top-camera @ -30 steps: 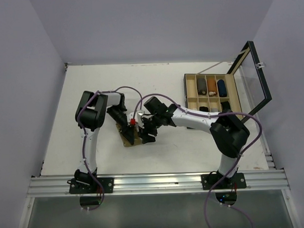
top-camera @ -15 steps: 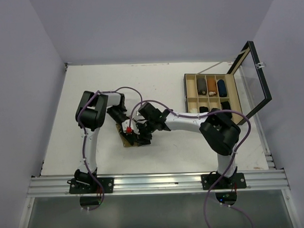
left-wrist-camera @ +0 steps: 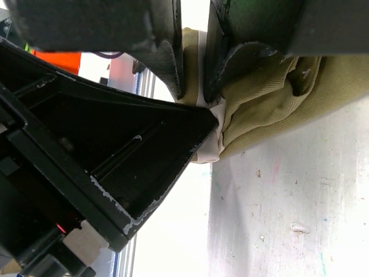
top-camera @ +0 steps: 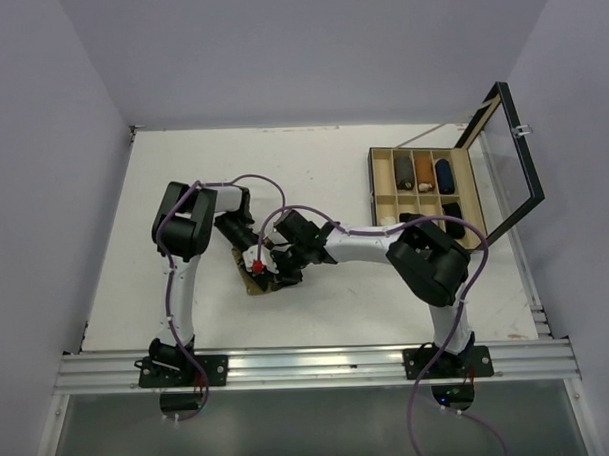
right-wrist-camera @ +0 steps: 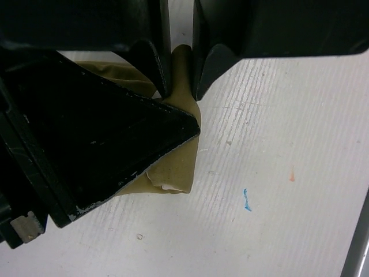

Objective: Roll the underwear

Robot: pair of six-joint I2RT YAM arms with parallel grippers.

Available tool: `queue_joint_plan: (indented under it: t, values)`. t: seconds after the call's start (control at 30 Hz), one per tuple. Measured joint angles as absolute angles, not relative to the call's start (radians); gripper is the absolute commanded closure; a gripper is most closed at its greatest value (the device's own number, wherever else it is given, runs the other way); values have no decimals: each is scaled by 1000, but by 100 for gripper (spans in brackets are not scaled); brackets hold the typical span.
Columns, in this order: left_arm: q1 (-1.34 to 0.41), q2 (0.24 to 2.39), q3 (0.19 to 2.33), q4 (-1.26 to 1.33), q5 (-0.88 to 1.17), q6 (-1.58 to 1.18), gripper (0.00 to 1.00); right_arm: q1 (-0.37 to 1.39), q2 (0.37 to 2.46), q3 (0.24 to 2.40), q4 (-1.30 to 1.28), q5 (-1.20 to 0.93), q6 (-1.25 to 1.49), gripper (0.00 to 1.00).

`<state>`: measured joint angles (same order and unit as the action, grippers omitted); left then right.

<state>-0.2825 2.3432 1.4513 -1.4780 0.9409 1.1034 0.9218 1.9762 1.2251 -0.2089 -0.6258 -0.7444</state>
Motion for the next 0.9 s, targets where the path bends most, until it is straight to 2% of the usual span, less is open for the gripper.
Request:
queue_joint_plan:
  t: [0.03, 0.07, 0.3, 0.5, 0.6, 0.7, 0.73, 0.77, 0.8, 0.9]
  values:
    - [-282, 2343, 1451, -1478, 941, 1103, 68, 922, 1977, 1226, -210, -628, -746, 100]
    - [-281, 2342, 1451, -1477, 942, 1104, 64, 922, 1977, 1228, -215, -630, -744, 100]
    - [-201, 2196, 1455, -1374, 910, 1104, 49, 920, 2007, 1288, -315, -677, -660, 100]
    - [-2, 1991, 1494, -1178, 874, 1087, 46, 910, 2069, 1360, -411, -780, -496, 100]
    - [83, 1815, 1424, -1060, 834, 1077, 43, 890, 2107, 1391, -437, -839, -403, 100]
    - [115, 1551, 1258, -949, 776, 1077, 32, 865, 2177, 1472, -492, -895, -331, 100]
    - [113, 1447, 1202, -923, 761, 1077, 13, 856, 2203, 1499, -509, -919, -307, 100]
    - [108, 1341, 1148, -893, 754, 1081, 3, 849, 2223, 1521, -521, -941, -286, 100]
    - [102, 1244, 1098, -867, 749, 1069, 0, 841, 2240, 1536, -529, -963, -268, 100]
    - [91, 1041, 982, -808, 748, 1001, 0, 822, 2276, 1557, -541, -1017, -228, 100]
